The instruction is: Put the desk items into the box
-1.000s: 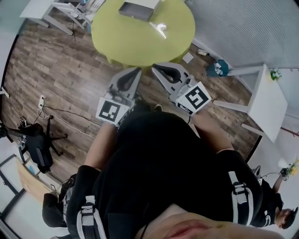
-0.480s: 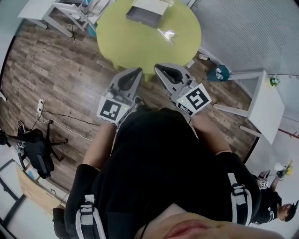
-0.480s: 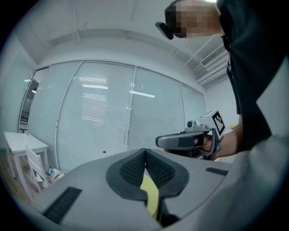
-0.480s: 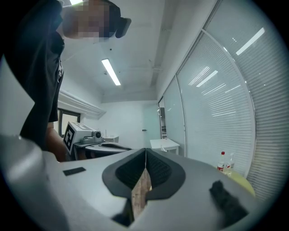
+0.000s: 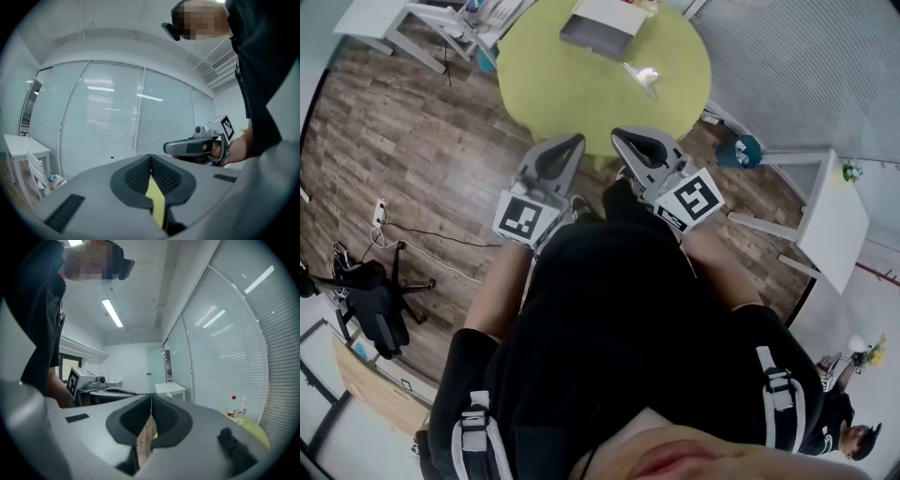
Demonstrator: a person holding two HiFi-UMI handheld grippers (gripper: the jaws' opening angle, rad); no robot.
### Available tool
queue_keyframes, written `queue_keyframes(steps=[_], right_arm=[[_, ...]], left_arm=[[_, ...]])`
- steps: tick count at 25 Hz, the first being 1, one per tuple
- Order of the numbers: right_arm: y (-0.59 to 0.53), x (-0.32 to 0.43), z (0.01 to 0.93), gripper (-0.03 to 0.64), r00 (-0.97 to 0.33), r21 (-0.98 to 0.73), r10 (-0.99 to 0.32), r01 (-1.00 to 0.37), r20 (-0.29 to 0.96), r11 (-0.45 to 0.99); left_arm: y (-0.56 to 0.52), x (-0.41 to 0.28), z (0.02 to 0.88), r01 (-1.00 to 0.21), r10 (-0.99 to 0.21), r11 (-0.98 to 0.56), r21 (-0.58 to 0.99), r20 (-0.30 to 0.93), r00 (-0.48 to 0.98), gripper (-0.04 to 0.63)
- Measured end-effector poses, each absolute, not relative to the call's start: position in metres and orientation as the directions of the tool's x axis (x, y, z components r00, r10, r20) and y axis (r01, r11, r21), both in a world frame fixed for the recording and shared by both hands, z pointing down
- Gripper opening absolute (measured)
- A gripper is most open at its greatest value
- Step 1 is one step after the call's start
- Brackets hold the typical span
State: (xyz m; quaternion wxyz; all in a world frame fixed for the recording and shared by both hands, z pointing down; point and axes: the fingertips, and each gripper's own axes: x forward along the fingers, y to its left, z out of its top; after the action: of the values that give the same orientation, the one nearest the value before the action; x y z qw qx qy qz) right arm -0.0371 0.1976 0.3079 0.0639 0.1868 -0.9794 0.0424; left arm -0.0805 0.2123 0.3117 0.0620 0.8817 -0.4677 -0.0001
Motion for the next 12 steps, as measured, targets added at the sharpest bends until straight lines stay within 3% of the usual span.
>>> queue_keyframes(steps=[12], right_arm=[[0.115,-0.038,0.316,0.017,-0.943,-0.053,-0.306,-0.315,0.132,0.948]], left_arm=[[0.132,-0.083,0.317,-0.856,-0.851,-0.514,0.061,0.093,0.517,0.012]])
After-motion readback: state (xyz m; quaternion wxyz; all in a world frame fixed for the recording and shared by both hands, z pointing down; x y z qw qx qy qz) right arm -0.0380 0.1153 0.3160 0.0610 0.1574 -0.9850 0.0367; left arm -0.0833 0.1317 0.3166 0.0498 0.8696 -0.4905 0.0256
